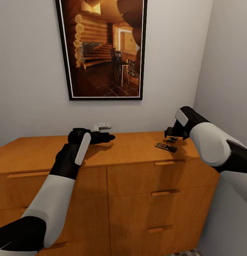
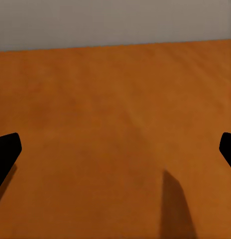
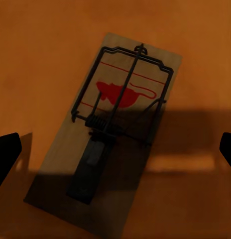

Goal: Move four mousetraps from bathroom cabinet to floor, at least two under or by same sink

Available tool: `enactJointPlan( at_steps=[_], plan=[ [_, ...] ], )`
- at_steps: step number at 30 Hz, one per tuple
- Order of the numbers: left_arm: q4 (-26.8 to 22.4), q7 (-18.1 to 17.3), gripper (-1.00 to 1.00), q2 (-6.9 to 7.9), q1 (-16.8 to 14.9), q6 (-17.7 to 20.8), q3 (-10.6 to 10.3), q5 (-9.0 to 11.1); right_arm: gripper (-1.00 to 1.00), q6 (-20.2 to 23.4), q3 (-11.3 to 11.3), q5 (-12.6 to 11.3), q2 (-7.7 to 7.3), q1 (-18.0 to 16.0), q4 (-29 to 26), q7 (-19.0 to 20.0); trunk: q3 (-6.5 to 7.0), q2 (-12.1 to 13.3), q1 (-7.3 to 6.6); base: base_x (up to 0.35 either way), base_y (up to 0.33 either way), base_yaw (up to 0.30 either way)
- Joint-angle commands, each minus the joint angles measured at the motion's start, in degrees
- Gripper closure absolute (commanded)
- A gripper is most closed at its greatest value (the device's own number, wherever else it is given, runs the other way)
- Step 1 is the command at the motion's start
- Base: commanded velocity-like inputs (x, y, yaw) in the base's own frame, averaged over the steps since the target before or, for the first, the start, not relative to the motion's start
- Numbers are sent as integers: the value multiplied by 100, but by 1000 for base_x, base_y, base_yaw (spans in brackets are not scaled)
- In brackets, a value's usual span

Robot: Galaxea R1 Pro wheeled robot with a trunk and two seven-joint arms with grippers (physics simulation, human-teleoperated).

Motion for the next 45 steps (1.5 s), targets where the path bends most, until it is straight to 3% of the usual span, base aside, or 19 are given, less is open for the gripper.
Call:
enactJointPlan(
  at_steps=[1, 4, 5, 30, 35, 40, 45],
  plan=[
    [-3, 27, -100, -1, -4, 22, -1, 33, -100, 22, -48, 57, 3, -5, -4, 6, -7, -3, -1, 0, 0, 0],
    [-1, 27, -100, -1, -3, 22, -1, 33, -100, 22, -49, 55, 4, -5, -2, 6, -7, -3, -1, 0, 0, 0],
    [0, 27, -100, -1, -3, 22, -1, 33, 100, 22, -49, 54, 5, -5, -1, 6, -7, -3, -1, 0, 0, 0],
    [-16, 23, -100, -1, -2, 22, -1, 39, 100, 22, -62, 65, -38, -5, 36, 3, -7, -3, -1, 0, 0, 0],
    [-32, 25, -100, -1, -4, 22, -1, -2, 100, 22, -68, 81, -60, -5, -376, 2, -7, -3, -1, 0, 0, 0],
    [-42, 27, -100, 2, -5, 14, -1, -38, 100, 22, -51, 90, -67, -5, -1189, 27, -7, -3, -1, 0, 0, 0],
    [-49, 27, -100, 7, -4, 6, -1, -45, 100, 22, -39, 91, -36, -5, -1330, 29, -7, -3, -1, 0, 0, 0]
  ],
)
